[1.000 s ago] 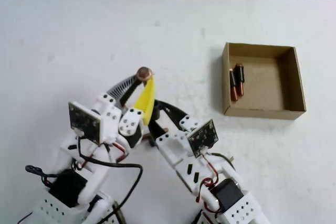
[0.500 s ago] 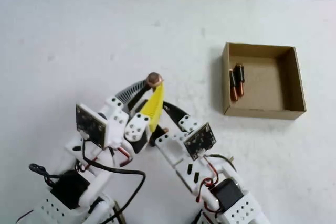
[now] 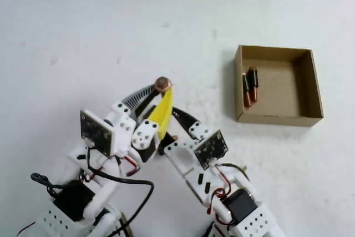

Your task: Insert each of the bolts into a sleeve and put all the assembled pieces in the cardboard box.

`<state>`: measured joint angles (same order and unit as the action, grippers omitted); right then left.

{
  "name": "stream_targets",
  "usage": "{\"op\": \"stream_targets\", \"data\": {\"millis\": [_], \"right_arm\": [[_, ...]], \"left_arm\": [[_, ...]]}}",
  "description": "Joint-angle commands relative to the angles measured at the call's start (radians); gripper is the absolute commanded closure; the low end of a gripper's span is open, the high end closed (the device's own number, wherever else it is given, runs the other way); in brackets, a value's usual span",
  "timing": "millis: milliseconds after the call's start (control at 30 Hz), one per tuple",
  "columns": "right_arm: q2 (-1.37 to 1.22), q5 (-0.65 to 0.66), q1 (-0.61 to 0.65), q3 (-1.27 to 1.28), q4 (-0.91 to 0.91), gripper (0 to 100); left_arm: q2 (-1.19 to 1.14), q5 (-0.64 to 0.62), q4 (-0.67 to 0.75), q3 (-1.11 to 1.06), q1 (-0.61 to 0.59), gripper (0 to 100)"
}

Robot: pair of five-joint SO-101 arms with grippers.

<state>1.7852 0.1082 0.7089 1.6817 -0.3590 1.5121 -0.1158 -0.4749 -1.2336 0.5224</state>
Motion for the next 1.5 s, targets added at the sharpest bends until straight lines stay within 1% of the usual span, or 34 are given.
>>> {"op": "stream_targets", "data": {"millis": [0, 200, 300, 433, 700, 767, 933, 1200, 1400, 1467], "right_arm": [[0.013, 0.011, -0.013, 0.009, 0.028, 98.1], [0.013, 0.011, -0.013, 0.009, 0.027, 98.1], [0.013, 0.011, -0.013, 0.009, 0.027, 98.1], [0.013, 0.011, -0.013, 0.009, 0.025, 98.1], [0.013, 0.011, -0.013, 0.009, 0.027, 98.1], [0.013, 0.011, -0.013, 0.009, 0.027, 98.1], [0.013, 0.011, -0.013, 0.009, 0.027, 98.1], [0.013, 0.011, -0.013, 0.009, 0.022, 98.1], [0.013, 0.011, -0.013, 0.009, 0.021, 98.1], [0.013, 0.011, -0.013, 0.009, 0.019, 98.1]], "left_arm": [[0.01, -0.003, 0.002, 0.012, 0.015, 98], [0.012, -0.003, 0.002, 0.012, -0.036, 98], [0.012, -0.003, -0.003, 0.012, -0.035, 98], [0.012, -0.009, -0.057, 0.012, -0.035, 98], [0.012, -0.012, -0.066, 0.012, -0.031, 98], [0.012, -0.012, -0.098, 0.012, -0.031, 98], [0.01, -0.08, -0.155, 0.011, -0.041, 98], [0.012, -0.083, -0.086, -0.095, -0.041, 98], [0.012, -0.075, -0.068, -0.098, -0.039, 97], [0.012, -0.074, -0.069, -0.098, -0.039, 95]]}}
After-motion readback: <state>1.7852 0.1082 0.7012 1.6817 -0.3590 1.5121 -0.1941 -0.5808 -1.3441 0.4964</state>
